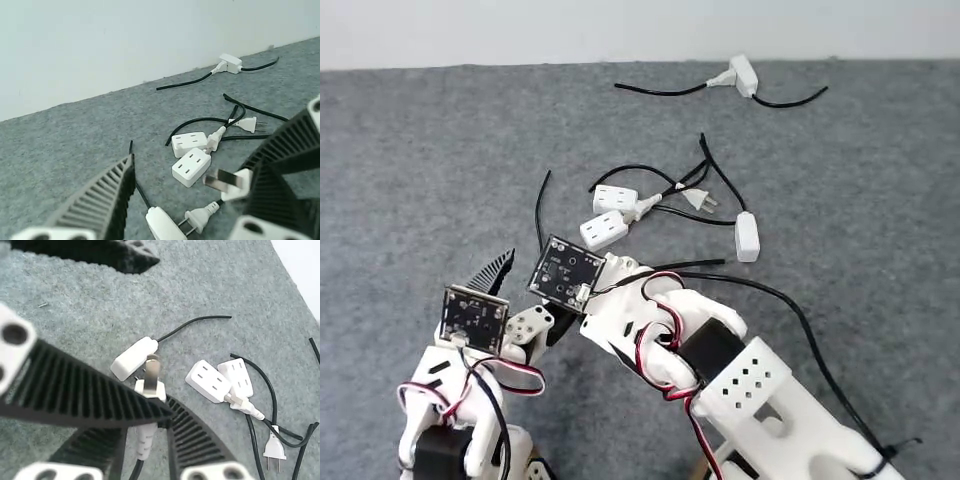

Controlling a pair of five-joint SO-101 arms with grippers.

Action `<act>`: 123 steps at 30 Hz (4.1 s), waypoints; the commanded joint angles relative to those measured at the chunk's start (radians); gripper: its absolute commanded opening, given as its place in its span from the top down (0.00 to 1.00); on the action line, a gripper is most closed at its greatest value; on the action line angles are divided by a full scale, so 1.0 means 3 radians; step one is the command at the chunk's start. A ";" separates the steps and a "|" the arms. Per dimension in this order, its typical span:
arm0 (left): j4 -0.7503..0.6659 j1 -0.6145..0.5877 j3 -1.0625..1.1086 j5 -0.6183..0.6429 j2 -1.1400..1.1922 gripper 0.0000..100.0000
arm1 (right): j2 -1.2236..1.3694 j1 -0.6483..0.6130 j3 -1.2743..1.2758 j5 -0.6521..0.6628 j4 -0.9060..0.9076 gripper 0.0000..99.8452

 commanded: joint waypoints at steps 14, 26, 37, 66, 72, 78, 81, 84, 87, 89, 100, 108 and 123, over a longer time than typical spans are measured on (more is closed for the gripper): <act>-0.0440 -0.0199 0.0340 -0.0036 -0.0051 0.65 | -0.0427 -0.0018 -0.0077 -0.0036 0.0222 0.99; -0.0430 -0.0026 0.0376 -0.0036 -0.0051 0.65 | -0.1025 -0.0033 -0.0056 -0.0143 0.0488 0.99; -0.0711 -0.0736 0.0355 0.0051 -0.0051 0.65 | -0.1020 -0.0023 0.0056 -0.0128 0.0458 0.99; -0.0194 -0.0220 0.0059 0.0056 -0.0056 0.65 | -0.0570 -0.0018 0.0056 -0.0128 0.0217 0.99; -0.0205 -0.0031 0.0156 0.0051 -0.0056 0.65 | -0.0586 -0.0018 0.0051 -0.0128 0.0228 0.99; -0.0215 -0.0010 0.0176 -0.0051 -0.0051 0.65 | -0.0678 -0.0033 0.0036 -0.0143 0.0263 0.99; -0.0215 0.0010 0.0187 -0.0051 -0.0051 0.65 | -0.0816 -0.0033 0.0036 -0.0143 0.0320 0.99; -0.0256 0.0020 0.0238 -0.0051 -0.0051 0.65 | -0.0918 -0.0033 0.0036 -0.0143 0.0345 0.99; -0.0327 0.0026 0.0299 -0.0051 -0.0051 0.65 | -0.0949 -0.0033 0.0036 -0.0148 0.0350 0.99; -0.0327 0.0092 0.0304 -0.0056 -0.0051 0.65 | -0.0954 -0.0033 0.0036 -0.0148 0.0350 0.99; -0.0332 0.0251 0.0355 -0.0066 -0.0051 0.65 | -0.0969 -0.0043 0.0031 -0.0148 0.0350 0.99; -0.0332 0.0220 0.0355 -0.0066 -0.0051 0.65 | -0.0954 -0.0100 0.0046 -0.0148 0.0391 0.99; -0.1176 -0.1069 0.0703 0.0281 -0.0051 0.65 | -0.0775 0.0294 0.0547 -0.0624 0.0366 0.99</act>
